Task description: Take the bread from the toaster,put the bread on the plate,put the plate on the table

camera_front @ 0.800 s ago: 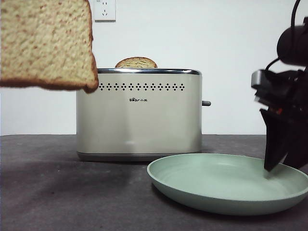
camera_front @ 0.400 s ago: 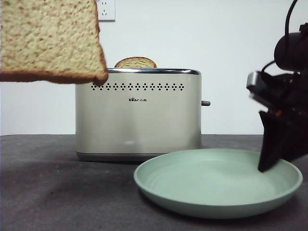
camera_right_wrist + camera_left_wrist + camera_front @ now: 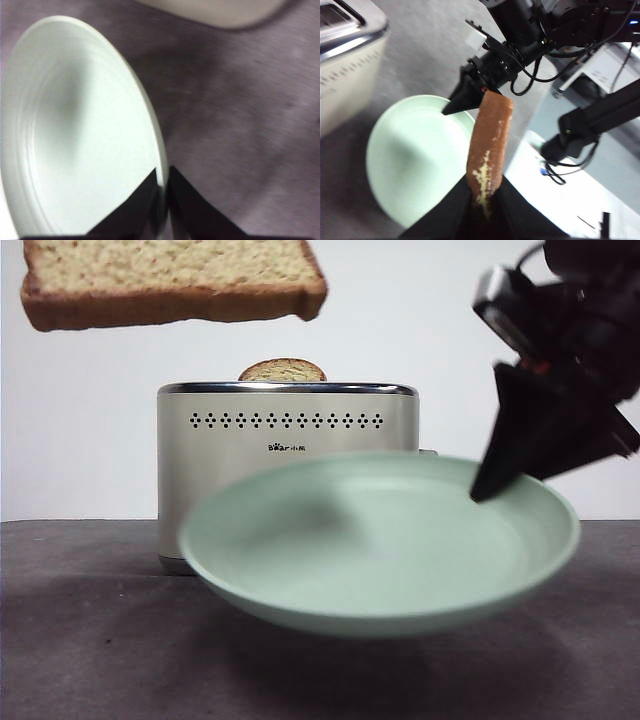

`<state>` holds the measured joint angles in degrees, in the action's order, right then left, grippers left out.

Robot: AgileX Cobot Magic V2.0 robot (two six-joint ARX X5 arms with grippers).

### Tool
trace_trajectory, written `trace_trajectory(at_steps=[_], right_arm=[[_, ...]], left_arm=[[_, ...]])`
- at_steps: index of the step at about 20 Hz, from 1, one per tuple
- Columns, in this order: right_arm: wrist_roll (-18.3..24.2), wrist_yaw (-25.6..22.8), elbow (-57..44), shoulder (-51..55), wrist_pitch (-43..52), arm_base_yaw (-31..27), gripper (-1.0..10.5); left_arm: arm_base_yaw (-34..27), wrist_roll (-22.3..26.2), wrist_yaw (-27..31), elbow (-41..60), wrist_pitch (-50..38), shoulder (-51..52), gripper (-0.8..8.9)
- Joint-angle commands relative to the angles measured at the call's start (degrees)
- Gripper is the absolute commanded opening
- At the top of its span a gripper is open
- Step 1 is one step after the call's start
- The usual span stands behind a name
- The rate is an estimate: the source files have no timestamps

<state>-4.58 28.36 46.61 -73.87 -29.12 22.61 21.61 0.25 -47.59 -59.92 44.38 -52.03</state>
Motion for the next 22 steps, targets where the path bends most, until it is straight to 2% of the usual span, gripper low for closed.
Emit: trace_trajectory(at_steps=[1, 8, 17, 19, 22], right_arm=[[-3.3, 0.3, 0.5, 0.3, 2.3, 2.9, 0.0], [-7.0, 0.2, 0.6, 0.6, 7.0, 7.9, 0.0], [-9.0, 0.2, 0.6, 0.6, 9.5, 9.9, 0.0], [-8.9, 0.2, 0.6, 0.6, 9.5, 9.9, 0.0], [-8.9, 0.2, 0.6, 0.6, 9.3, 9.9, 0.0]], left_arm=[[0.2, -0.5, -2.1, -0.4, -0.6, -3.4, 0.04], [0.7, 3.7, -6.4, -0.3, -1.2, -13.9, 0.04], [3.9, 5.7, -6.9, -0.3, -5.8, -30.1, 0.04], [3.9, 5.7, -6.7, -0.3, -6.5, -32.4, 0.48], [4.2, 5.7, -2.2, -0.3, -6.7, -33.6, 2.30]])
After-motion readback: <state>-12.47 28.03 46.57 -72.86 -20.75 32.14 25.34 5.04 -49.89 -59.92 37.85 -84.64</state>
